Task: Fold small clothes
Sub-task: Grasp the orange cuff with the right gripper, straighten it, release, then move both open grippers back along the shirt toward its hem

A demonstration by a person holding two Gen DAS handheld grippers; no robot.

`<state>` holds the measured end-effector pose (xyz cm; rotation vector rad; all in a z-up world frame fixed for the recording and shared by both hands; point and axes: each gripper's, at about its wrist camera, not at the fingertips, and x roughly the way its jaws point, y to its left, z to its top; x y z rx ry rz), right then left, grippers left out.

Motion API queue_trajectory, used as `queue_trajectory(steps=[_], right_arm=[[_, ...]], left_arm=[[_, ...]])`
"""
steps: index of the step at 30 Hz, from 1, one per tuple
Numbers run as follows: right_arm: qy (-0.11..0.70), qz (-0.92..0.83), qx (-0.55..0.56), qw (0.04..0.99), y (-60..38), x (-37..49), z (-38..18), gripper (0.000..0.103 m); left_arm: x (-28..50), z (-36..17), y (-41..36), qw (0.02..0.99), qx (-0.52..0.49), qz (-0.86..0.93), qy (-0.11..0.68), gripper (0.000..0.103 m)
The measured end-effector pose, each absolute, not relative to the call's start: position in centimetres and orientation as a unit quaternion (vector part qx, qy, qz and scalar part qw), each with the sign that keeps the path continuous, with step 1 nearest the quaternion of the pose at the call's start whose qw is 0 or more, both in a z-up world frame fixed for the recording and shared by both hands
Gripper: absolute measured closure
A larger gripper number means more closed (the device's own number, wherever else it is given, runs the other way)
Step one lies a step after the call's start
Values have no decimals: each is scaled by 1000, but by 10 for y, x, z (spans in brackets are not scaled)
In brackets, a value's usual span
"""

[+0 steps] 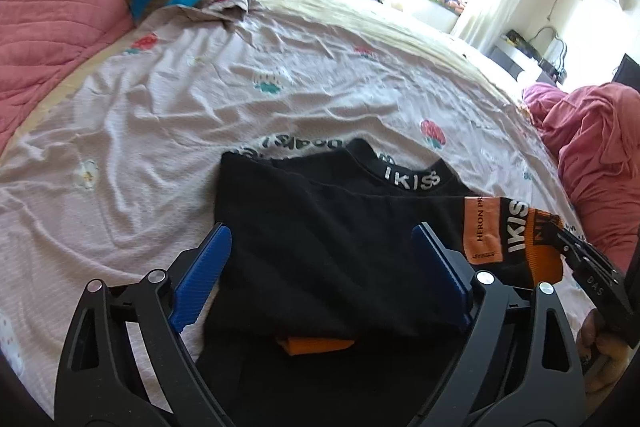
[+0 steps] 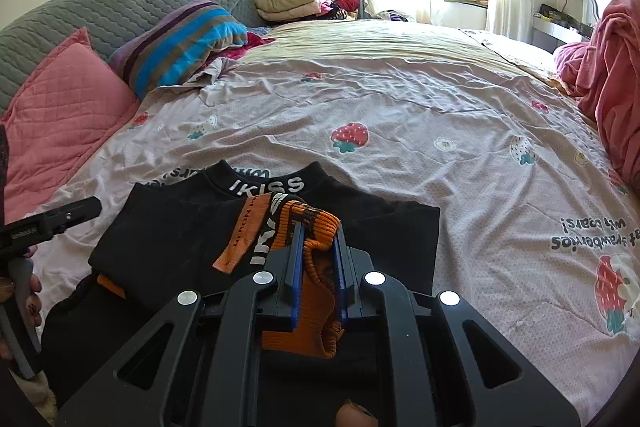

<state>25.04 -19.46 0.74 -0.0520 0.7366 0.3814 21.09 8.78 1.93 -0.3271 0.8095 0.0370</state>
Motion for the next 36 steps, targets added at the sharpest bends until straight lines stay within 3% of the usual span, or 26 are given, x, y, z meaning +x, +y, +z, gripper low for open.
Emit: queue_trajectory(steps=[10, 17, 20, 36], right_arm=[[366, 156, -13, 917, -205, 253, -4, 85], [381, 157, -6, 911, -207, 259, -10, 76], [395, 179, -25, 901, -189, 258, -14, 67], [475, 219, -84, 848, -134, 253, -64, 50]], left_arm=[[222, -3, 82, 897, -153, 4, 414, 29], [225, -14, 82, 891, -148, -4, 429, 46], [227, -28, 82, 879, -139, -1, 457, 47], [215, -42, 88, 876, -154, -16, 456, 47]])
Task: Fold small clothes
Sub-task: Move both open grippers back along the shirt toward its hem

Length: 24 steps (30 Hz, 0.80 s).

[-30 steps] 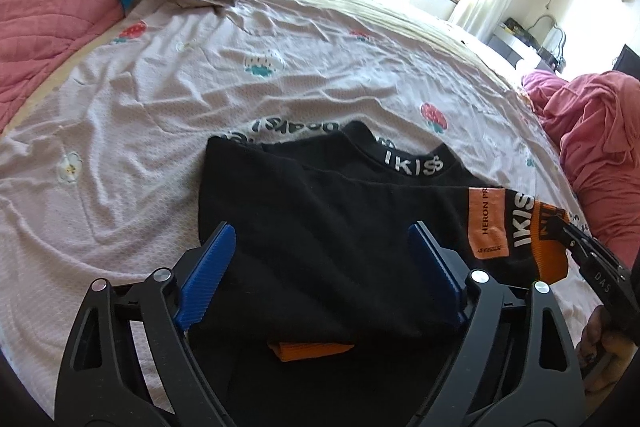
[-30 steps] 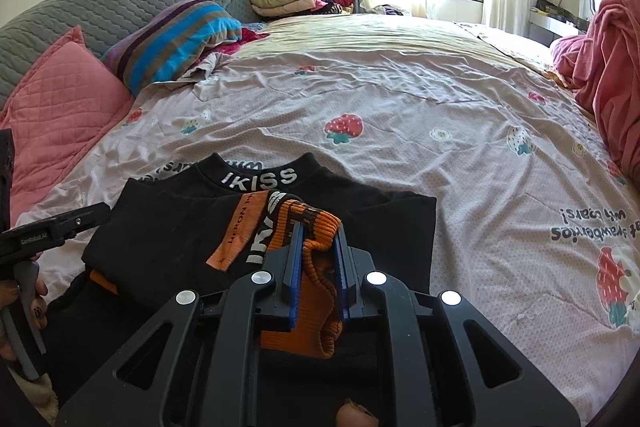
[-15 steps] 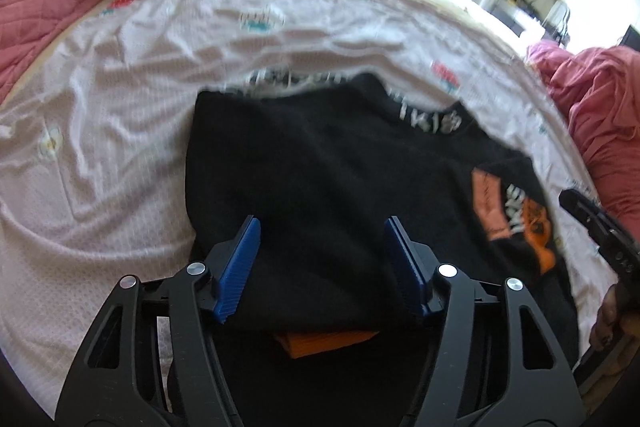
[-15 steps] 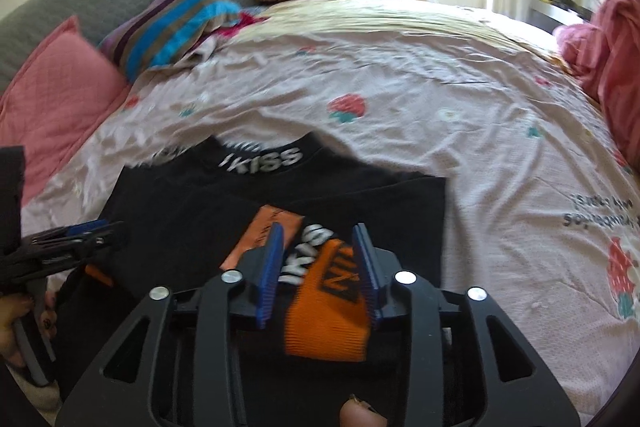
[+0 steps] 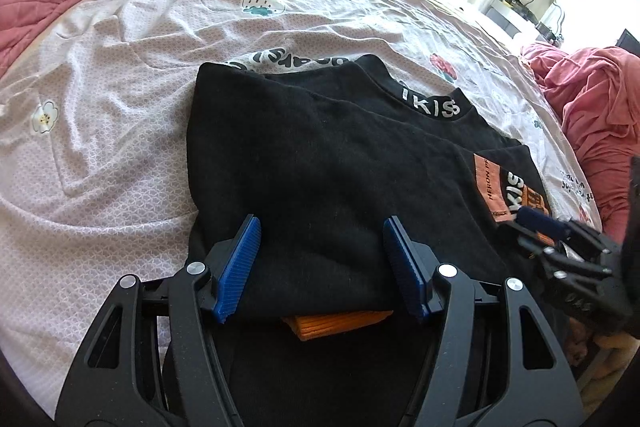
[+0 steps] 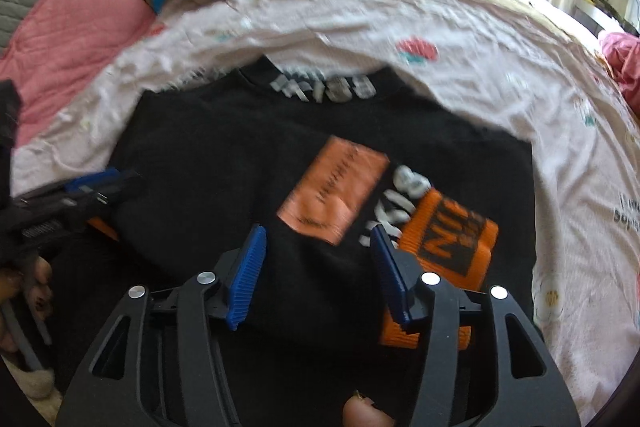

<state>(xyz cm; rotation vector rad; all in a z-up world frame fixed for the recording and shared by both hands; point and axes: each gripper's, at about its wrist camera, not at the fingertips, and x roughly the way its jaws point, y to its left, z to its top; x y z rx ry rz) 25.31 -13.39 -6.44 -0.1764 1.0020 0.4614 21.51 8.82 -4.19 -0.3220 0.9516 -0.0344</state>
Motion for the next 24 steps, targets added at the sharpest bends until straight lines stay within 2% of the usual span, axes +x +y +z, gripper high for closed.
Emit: queue_trajectory(steps=[7, 9, 13, 15, 22, 24], right_arm=[[464, 213, -88, 856, -135, 244, -72, 49], [464, 212, -78, 856, -135, 244, -70, 45], [459, 212, -63, 860, -136, 241, -64, 30], [456, 208, -67, 863, -137, 239, -61, 29], [455, 194, -41, 868, -149, 242, -57, 23], [457, 191, -34, 868, -151, 243, -56, 18]], left_arm=[[210, -40, 87, 879, -155, -20, 451, 47], [208, -40, 87, 880, -156, -21, 449, 47], [205, -37, 85, 882, -154, -22, 445, 44], [203, -36, 84, 883, -154, -24, 443, 40], [198, -33, 86, 885, -162, -26, 435, 40], [197, -33, 88, 886, -168, -28, 432, 40]])
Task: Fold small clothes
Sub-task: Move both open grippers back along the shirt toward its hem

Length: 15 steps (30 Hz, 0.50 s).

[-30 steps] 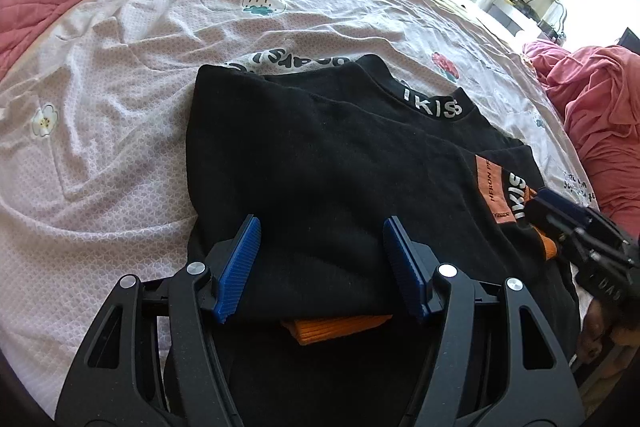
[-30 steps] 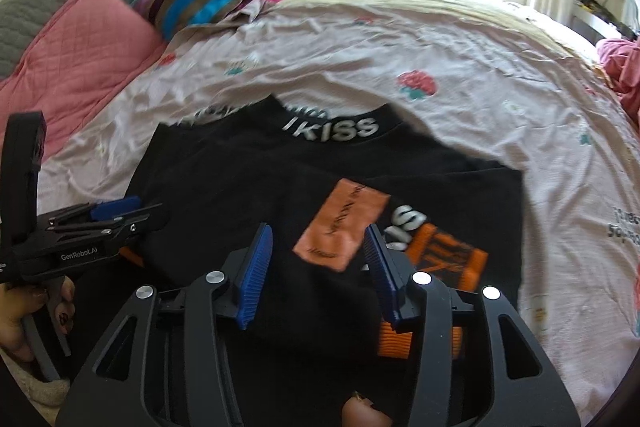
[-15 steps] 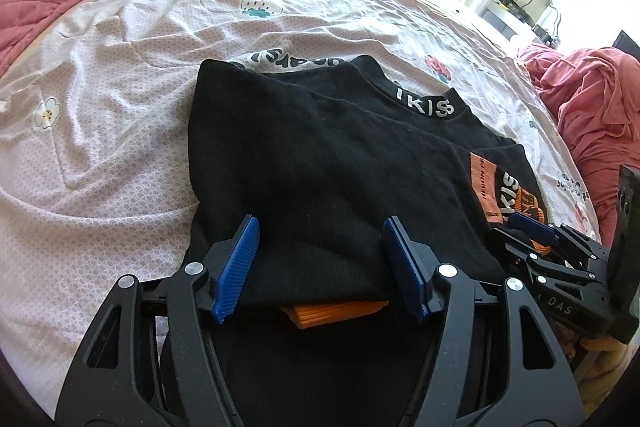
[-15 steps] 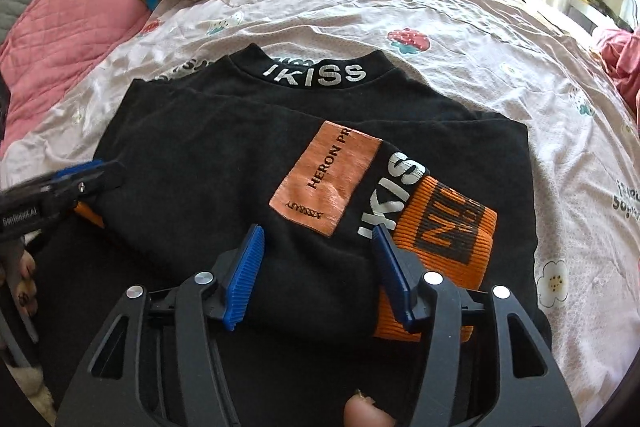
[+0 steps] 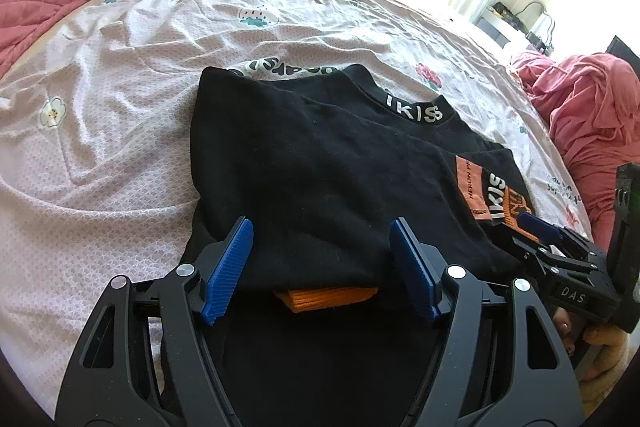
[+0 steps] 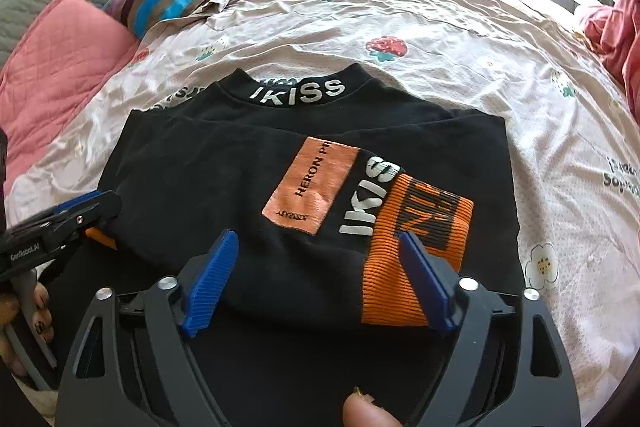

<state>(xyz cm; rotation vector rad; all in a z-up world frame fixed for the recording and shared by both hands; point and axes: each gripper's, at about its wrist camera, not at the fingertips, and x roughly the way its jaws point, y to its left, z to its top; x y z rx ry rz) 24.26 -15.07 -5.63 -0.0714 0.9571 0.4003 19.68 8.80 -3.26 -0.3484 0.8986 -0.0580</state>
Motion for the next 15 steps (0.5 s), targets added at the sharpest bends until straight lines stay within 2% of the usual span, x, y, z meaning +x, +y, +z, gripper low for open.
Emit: queue_trajectory(steps=[4, 7, 9, 15], right_arm=[[453, 189, -26, 871, -152, 242, -52, 16], [448, 189, -20, 874, -153, 240, -47, 11], [443, 188, -14, 876, -154, 238, -43, 9], [434, 184, -6, 882, -159, 233, -35, 5]], left_arm=[[192, -29, 90, 888, -174, -29, 425, 39], [188, -26, 91, 891, -175, -28, 418, 33], [184, -23, 93, 894, -174, -20, 411, 24], [172, -17, 103, 897, -187, 4, 400, 16]])
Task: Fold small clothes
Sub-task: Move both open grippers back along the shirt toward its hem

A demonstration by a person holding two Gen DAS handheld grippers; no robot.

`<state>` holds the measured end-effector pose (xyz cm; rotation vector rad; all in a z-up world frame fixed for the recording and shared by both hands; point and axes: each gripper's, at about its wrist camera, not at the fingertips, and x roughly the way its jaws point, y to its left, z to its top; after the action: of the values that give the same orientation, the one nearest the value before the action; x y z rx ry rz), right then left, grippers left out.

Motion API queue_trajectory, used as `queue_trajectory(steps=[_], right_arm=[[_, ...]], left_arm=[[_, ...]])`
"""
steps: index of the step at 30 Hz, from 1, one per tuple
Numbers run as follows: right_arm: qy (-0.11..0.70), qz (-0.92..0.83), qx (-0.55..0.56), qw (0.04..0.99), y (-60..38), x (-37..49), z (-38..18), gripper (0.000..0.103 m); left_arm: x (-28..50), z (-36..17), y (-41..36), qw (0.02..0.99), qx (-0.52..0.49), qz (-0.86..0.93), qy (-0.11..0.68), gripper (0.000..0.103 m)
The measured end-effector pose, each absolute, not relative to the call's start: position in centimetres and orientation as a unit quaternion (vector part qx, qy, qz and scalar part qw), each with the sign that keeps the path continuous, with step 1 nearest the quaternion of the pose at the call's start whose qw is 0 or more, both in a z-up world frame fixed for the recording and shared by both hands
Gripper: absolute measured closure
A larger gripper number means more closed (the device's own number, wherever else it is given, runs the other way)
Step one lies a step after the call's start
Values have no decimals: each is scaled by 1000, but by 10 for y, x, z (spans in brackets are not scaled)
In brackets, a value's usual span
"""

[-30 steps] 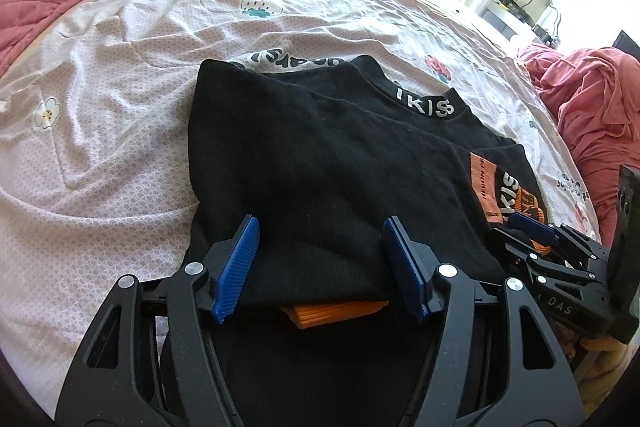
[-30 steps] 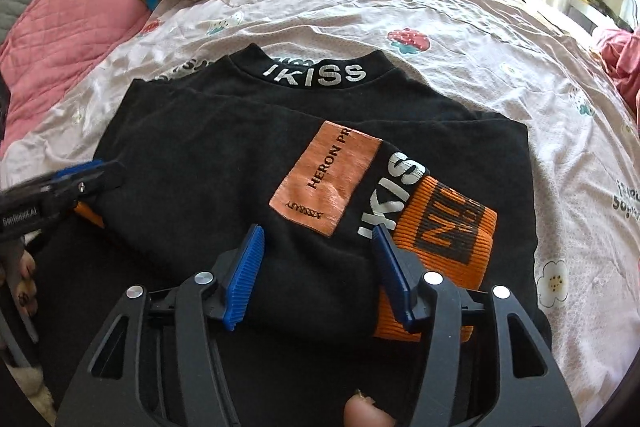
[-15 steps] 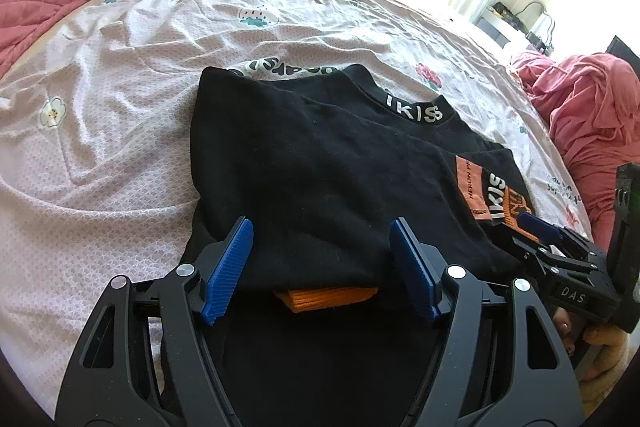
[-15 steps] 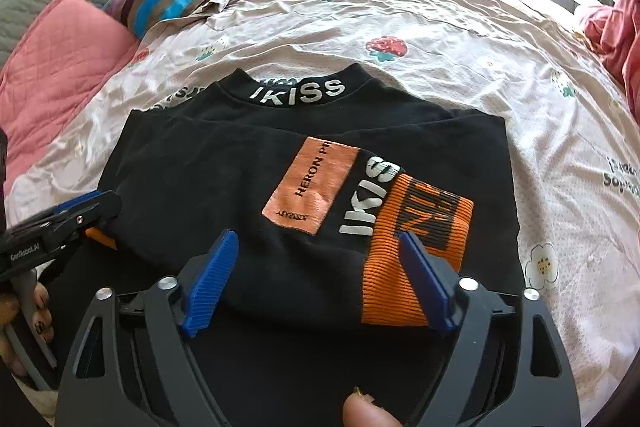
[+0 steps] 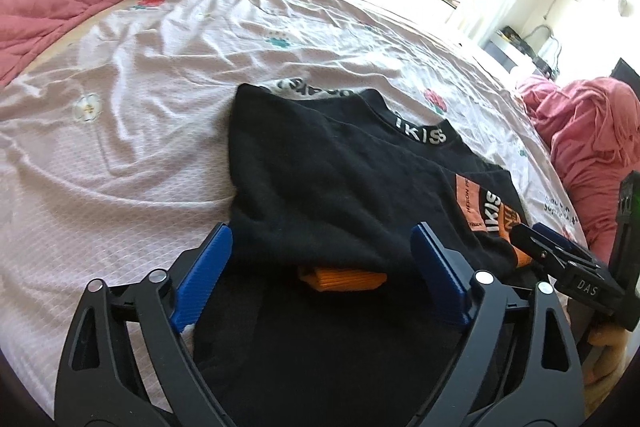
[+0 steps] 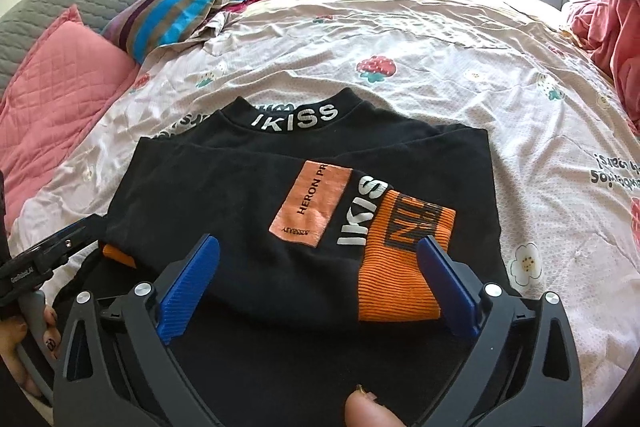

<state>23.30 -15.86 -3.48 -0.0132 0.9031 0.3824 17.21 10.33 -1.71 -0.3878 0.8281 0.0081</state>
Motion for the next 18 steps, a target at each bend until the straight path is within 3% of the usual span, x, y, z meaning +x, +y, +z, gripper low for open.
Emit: queue_trajectory(steps=[3, 18], right_arm=[[432, 184, -1, 883, -162, 231, -33, 5], [411, 192, 1, 891, -170, 210, -12, 5]], left_arm=[[166, -13, 106, 900, -187, 19, 393, 9], [135, 6, 93, 910, -164, 40, 380, 9]])
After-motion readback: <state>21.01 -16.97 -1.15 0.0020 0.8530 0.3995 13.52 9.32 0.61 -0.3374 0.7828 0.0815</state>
